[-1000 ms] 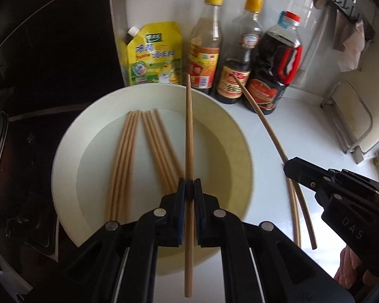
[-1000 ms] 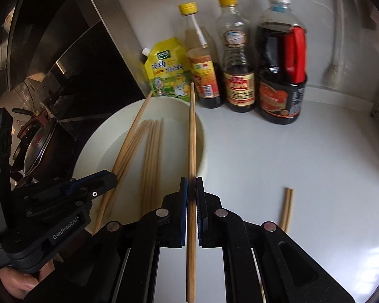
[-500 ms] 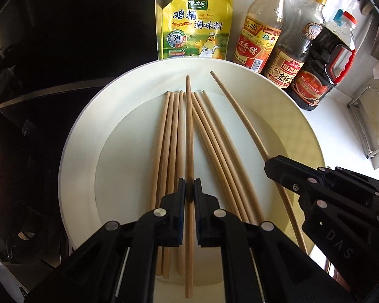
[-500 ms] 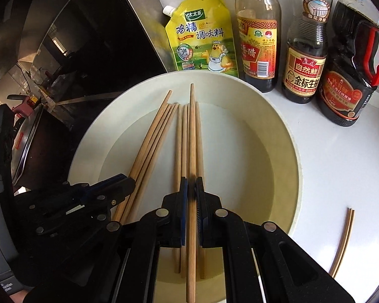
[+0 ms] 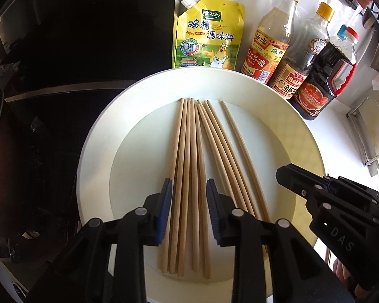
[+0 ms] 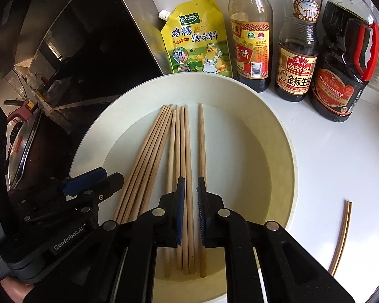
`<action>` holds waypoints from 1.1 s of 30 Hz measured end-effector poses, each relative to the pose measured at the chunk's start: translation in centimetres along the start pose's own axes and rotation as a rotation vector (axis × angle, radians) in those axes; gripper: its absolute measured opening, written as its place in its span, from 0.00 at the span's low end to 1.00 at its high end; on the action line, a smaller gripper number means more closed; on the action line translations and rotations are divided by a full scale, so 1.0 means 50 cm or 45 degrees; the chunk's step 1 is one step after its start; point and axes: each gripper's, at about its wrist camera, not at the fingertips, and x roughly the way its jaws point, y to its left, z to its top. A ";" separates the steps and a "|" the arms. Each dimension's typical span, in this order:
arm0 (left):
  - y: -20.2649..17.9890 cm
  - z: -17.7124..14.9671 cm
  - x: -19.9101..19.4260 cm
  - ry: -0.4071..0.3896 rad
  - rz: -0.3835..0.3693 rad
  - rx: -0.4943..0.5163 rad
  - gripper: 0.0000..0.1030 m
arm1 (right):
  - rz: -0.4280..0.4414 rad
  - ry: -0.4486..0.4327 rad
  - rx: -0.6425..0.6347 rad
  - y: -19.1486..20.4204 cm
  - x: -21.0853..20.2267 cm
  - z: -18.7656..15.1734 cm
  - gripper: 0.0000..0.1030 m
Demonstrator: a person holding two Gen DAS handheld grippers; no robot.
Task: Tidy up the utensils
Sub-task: 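Open both tools to drop the chopsticks into the basin, then withdraw both open tools toward the last two chopsticks on the counter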
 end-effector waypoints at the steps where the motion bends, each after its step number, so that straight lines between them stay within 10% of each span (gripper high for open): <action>1: -0.001 -0.002 -0.003 0.001 -0.001 0.002 0.30 | -0.004 -0.002 0.002 -0.001 -0.004 -0.003 0.09; 11: -0.010 -0.027 -0.056 -0.073 -0.037 -0.012 0.49 | -0.059 -0.046 0.032 -0.023 -0.070 -0.047 0.13; 33: -0.158 -0.103 -0.102 -0.091 -0.153 0.056 0.58 | -0.241 -0.068 0.194 -0.203 -0.203 -0.206 0.31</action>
